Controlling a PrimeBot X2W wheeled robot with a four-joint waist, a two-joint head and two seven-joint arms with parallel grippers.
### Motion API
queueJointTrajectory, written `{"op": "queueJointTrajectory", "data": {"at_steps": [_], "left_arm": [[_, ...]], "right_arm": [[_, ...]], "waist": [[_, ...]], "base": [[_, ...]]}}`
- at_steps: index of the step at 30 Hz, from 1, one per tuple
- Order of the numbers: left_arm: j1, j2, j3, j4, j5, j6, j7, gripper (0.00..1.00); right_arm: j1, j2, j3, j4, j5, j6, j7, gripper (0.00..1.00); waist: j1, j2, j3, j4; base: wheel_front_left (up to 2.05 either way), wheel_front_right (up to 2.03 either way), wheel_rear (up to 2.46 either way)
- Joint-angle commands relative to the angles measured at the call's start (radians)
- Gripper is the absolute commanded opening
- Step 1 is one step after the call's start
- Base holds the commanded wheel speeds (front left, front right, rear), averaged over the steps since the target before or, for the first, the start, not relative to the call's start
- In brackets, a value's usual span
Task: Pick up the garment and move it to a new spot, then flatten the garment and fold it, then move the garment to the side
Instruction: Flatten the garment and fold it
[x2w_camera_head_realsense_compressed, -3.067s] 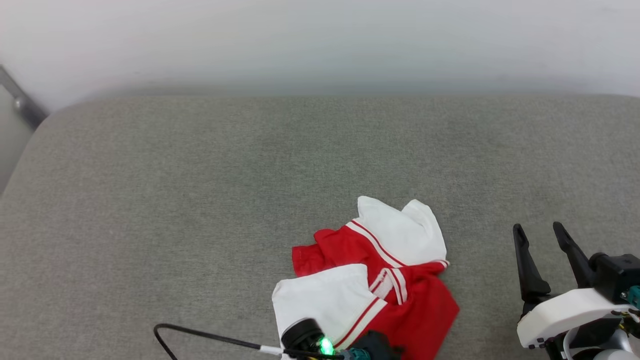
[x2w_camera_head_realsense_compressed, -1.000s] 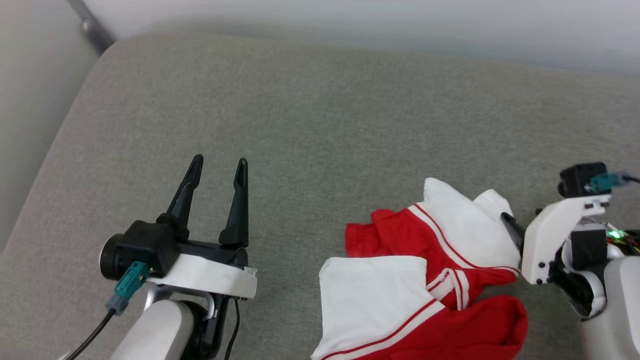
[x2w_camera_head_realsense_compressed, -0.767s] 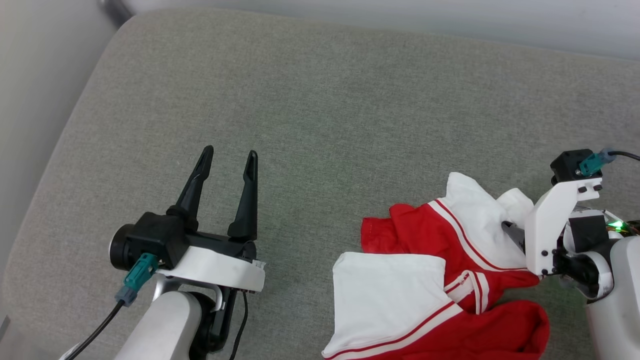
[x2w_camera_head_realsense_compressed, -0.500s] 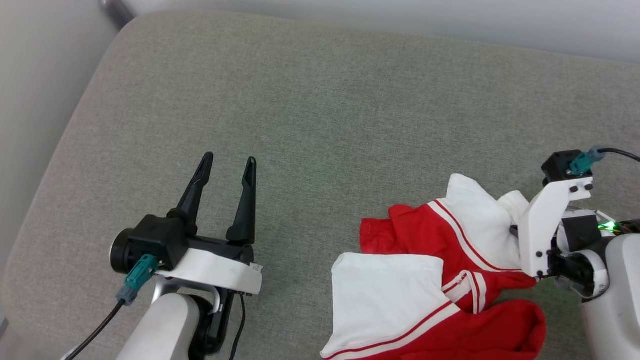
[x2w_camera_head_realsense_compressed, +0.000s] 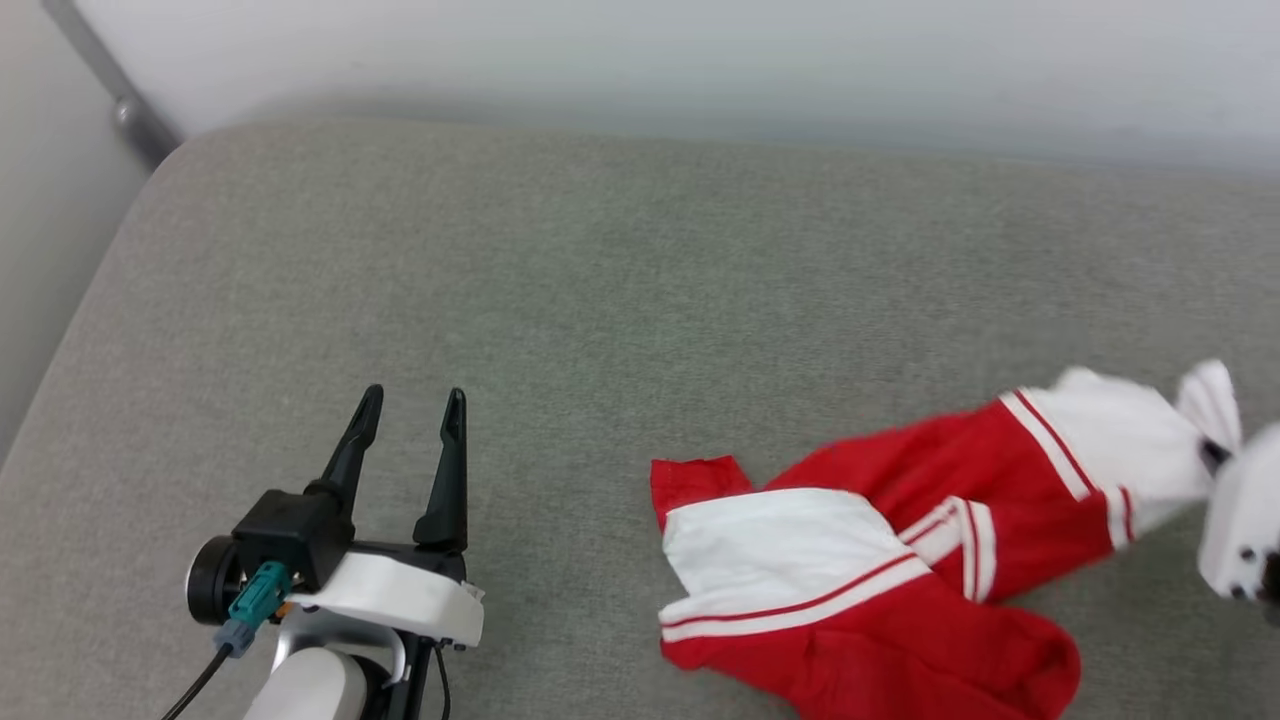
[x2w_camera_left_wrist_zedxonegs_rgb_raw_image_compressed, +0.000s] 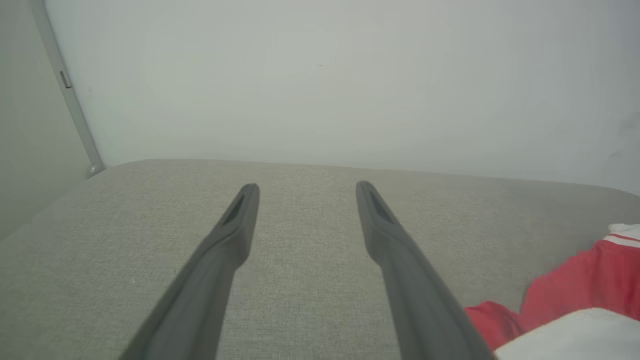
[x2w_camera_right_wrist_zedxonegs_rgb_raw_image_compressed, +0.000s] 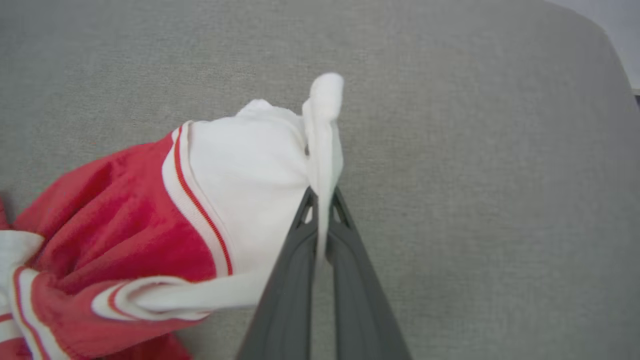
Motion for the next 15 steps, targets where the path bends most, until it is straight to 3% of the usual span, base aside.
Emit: {"op": "queueJointTrajectory", "data": {"at_steps": [1, 6, 7, 8, 9, 15], "left_arm": [[0.014, 0.006, 0.003, -0.005, -0.005, 0.008, 0.004, 1.00], [0.046, 0.019, 0.008, -0.011, -0.016, 0.018, 0.024, 1.00], [0.052, 0.021, 0.010, -0.011, -0.017, 0.020, 0.026, 1.00], [0.057, 0.023, 0.012, -0.012, -0.020, 0.023, 0.030, 1.00], [0.062, 0.025, 0.013, -0.012, -0.024, 0.025, 0.033, 1.00], [0.093, 0.038, 0.020, -0.011, -0.032, 0.037, 0.049, 1.00]], "right_arm": [[0.048, 0.019, -0.046, -0.011, -0.009, -0.001, -0.009, 0.00], [0.219, 0.094, -0.204, 0.018, -0.030, -0.001, -0.056, 0.00], [0.244, 0.111, -0.223, 0.039, -0.026, -0.001, -0.070, 0.20], [0.263, 0.124, -0.235, 0.060, -0.026, -0.001, -0.089, 0.48], [0.279, 0.134, -0.241, 0.083, -0.029, -0.001, -0.110, 1.00], [0.275, 0.169, -0.226, 0.124, -0.029, -0.001, -0.401, 1.00]], "waist": [[-0.0001, 0.0000, -0.029, -0.031], [-0.0001, 0.0000, -0.045, -0.055], [-0.0001, 0.0000, -0.049, -0.058], [-0.0001, 0.0000, -0.051, -0.062], [-0.0001, 0.0000, -0.054, -0.064], [-0.0001, 0.0000, -0.079, -0.076]], "base": [[0.00, 0.00, 0.00], [0.00, 0.00, 0.00], [0.00, 0.00, 0.00], [0.00, 0.00, 0.00], [0.00, 0.00, 0.00], [0.00, 0.00, 0.00]]}}
